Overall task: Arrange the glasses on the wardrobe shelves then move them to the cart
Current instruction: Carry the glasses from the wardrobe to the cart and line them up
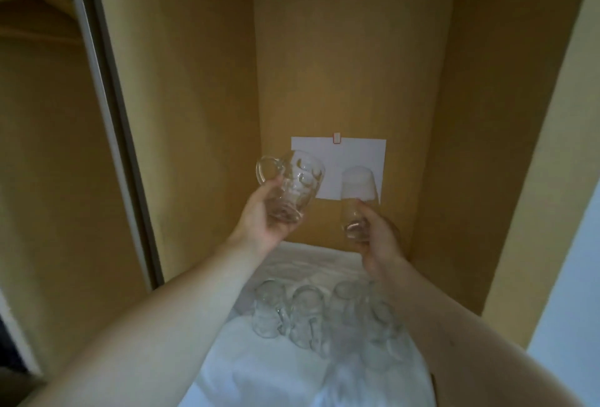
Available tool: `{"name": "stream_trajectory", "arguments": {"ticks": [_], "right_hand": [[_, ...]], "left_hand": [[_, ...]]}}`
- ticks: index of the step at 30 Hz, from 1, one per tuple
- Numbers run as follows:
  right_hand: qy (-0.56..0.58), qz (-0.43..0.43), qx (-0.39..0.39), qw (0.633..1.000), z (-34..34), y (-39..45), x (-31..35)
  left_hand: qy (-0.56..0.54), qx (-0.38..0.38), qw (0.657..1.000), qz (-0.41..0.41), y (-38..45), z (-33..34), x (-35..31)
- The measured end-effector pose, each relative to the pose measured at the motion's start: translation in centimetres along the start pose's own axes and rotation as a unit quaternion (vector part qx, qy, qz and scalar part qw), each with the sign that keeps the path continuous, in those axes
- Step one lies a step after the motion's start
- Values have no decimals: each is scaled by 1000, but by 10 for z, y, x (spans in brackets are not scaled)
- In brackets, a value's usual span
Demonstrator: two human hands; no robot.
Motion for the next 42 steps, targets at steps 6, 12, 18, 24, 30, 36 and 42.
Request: {"name": "stream_trajectory", "arguments": {"ticks": [6,12,18,24,30,36,42], "right_hand": [[22,11,76,997,0,-34,-13],[-81,-34,65,994,2,-69,-19],[-144,-88,9,986,10,-93,-30],[-139,-154,-44,977,16,-124,-46],[-143,-172,-94,970,8,-173,-58],[-150,-187,-168,956,-19,-232,-62],[-109,-220,-240,939,-55,-299,-42]], "left_hand": [[17,41,999,8,-33,-3,-1],[64,21,998,-10,-49,-8,8],[119,-6,992,-40,-54,-27,6],[120,74,986,-87,-64,-56,-2],[143,164,967,-133,-85,-70,11],[152,237,941,-186,-111,-50,43],[120,325,910,-230,-146,-1,87]]}}
Point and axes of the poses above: each hand's wrist, its own y-axis towards the middle knuckle, its own z-axis out of the palm, x = y × z, the point moved 1 cm from there along y, towards the middle knuckle, and after that the axes turned 13 degrees about y, right-handed, at the moved point
